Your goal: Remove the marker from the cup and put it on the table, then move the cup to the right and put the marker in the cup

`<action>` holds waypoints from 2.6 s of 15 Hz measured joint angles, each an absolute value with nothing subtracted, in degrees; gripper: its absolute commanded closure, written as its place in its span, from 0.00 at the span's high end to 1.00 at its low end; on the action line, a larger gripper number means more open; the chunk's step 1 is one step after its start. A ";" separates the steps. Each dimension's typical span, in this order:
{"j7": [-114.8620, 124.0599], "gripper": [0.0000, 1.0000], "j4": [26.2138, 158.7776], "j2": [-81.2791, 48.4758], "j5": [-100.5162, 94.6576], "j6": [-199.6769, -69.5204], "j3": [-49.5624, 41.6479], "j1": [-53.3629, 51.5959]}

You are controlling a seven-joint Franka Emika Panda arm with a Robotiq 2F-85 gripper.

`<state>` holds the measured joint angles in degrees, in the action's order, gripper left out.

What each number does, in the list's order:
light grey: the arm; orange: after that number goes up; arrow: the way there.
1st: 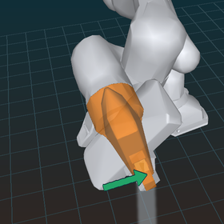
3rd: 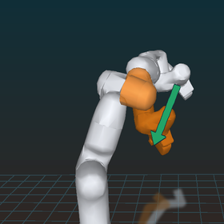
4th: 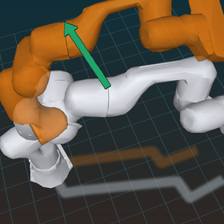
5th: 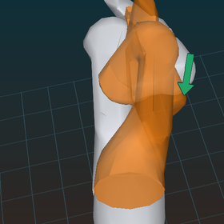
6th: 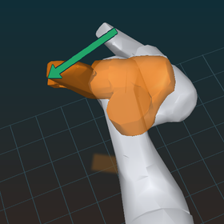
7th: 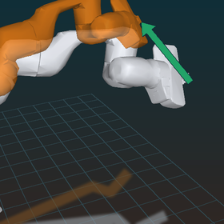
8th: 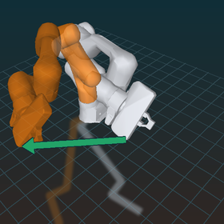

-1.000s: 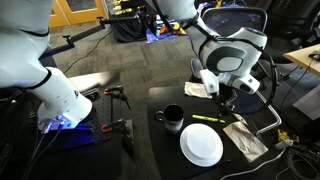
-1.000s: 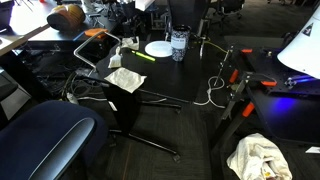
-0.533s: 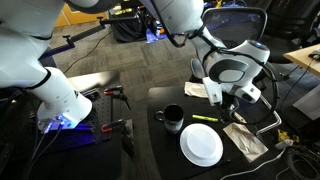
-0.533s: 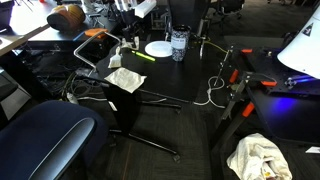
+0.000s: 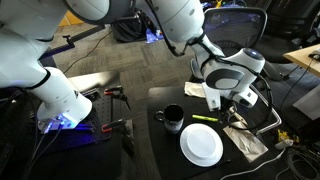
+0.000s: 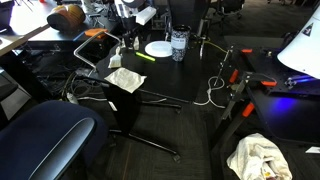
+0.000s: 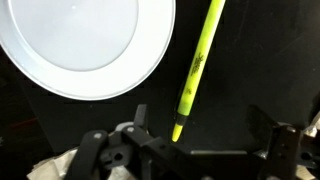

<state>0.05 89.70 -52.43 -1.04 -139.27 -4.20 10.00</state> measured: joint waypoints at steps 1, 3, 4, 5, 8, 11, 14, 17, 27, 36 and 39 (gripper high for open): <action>0.05 1.00 89.69 -52.75 -1.04 -139.90 -4.20 10.04; 0.05 1.00 89.68 -53.47 -1.04 -141.62 -4.20 10.11; 0.05 1.00 89.66 -53.82 -1.04 -142.31 -4.20 10.13; 0.05 1.00 89.64 -54.14 -1.04 -142.91 -4.20 10.14; 0.05 0.75 89.38 -54.96 -0.98 -143.60 -4.15 10.24; 0.05 0.59 88.97 -55.53 -0.87 -143.64 -4.06 10.49; 0.05 0.34 88.80 -55.61 -0.57 -143.65 -3.99 10.94; 0.05 0.12 88.64 -55.61 0.38 -143.71 -3.92 11.48; 0.52 0.04 88.43 -55.35 1.72 -143.87 -3.62 12.26; 5.45 0.04 103.57 -38.37 2.23 -147.69 -4.49 10.98; 7.36 0.04 111.62 -29.94 2.60 -149.51 -5.23 10.18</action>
